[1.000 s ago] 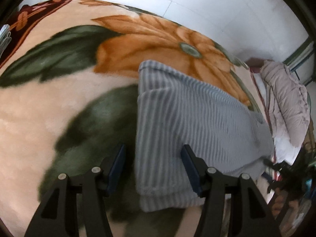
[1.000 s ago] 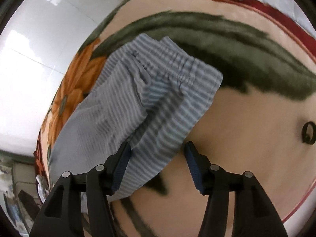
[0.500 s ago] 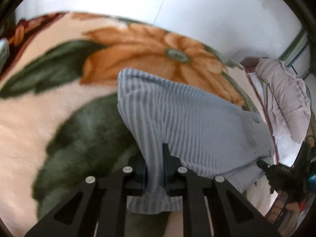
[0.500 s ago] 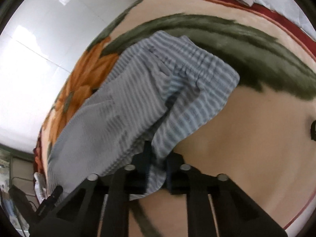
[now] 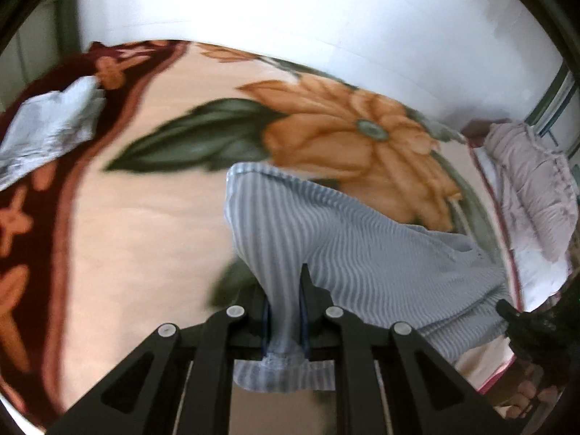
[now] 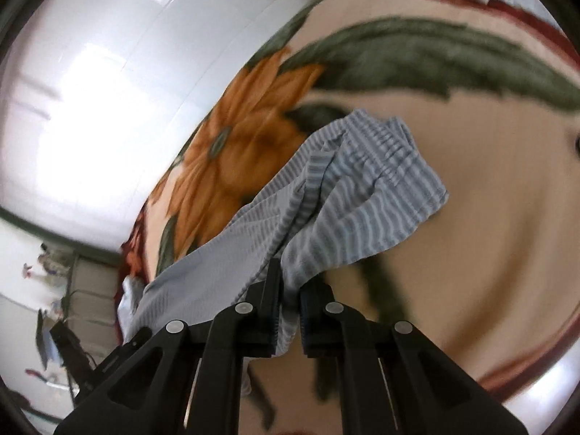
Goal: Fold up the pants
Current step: 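Open the right tool and release the folded pants onto the blanket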
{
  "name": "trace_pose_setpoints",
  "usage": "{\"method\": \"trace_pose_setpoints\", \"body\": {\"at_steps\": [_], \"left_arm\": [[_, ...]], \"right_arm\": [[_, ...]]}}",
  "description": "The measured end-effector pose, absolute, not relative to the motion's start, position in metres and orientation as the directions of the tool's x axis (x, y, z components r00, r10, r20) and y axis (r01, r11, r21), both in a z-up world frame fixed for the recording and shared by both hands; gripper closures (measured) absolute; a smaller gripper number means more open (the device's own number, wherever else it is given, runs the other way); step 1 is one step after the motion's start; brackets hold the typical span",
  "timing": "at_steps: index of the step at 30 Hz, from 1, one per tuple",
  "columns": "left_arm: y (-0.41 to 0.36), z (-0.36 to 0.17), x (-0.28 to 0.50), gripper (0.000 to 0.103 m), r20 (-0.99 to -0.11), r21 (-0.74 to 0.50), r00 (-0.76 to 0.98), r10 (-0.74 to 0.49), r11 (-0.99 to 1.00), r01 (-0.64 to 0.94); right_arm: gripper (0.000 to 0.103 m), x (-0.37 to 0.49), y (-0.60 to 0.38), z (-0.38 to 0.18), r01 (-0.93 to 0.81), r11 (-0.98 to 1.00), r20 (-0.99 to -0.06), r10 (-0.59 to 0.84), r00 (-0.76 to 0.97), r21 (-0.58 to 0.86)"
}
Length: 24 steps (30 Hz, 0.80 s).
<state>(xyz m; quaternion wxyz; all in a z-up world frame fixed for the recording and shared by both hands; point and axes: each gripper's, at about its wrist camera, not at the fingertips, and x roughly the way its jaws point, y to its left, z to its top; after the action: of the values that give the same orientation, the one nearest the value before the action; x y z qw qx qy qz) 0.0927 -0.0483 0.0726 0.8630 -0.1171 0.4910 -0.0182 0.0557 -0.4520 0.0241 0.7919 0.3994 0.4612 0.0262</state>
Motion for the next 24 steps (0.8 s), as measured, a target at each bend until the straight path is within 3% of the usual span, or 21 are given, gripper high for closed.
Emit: {"method": "trace_pose_setpoints", "body": {"at_steps": [5,10,14,19,24], "left_arm": [[0.001,0.077,0.059,0.091,-0.861,-0.209,0.498,-0.101,0.964,-0.166],[0.027,0.066,0.046,0.090,-0.891,-0.114,0.454,-0.017,0.976,-0.185],[0.038,0.046,0.044,0.090,-0.909,-0.118,0.415,-0.036,0.978,-0.174],[0.039,0.038,0.034,0.081,-0.904,-0.058,0.427,-0.008,0.993,-0.103],[0.067,0.030,0.027,0.075,-0.896,-0.032,0.443,0.029,0.991,-0.131]], "right_arm": [[0.093,0.035,-0.394,0.020,0.297,0.699,-0.726,0.457,0.515,0.650],[0.093,0.018,-0.357,0.007,0.306,0.741,-0.778,0.445,0.442,0.598],[0.089,0.017,-0.342,-0.008,0.337,0.792,-0.848,0.394,0.356,0.509],[0.084,0.007,-0.347,-0.002,0.354,0.824,-0.882,0.329,0.338,0.443],[0.082,0.001,-0.333,0.028,0.279,0.899,-0.904,0.226,0.362,0.336]]}}
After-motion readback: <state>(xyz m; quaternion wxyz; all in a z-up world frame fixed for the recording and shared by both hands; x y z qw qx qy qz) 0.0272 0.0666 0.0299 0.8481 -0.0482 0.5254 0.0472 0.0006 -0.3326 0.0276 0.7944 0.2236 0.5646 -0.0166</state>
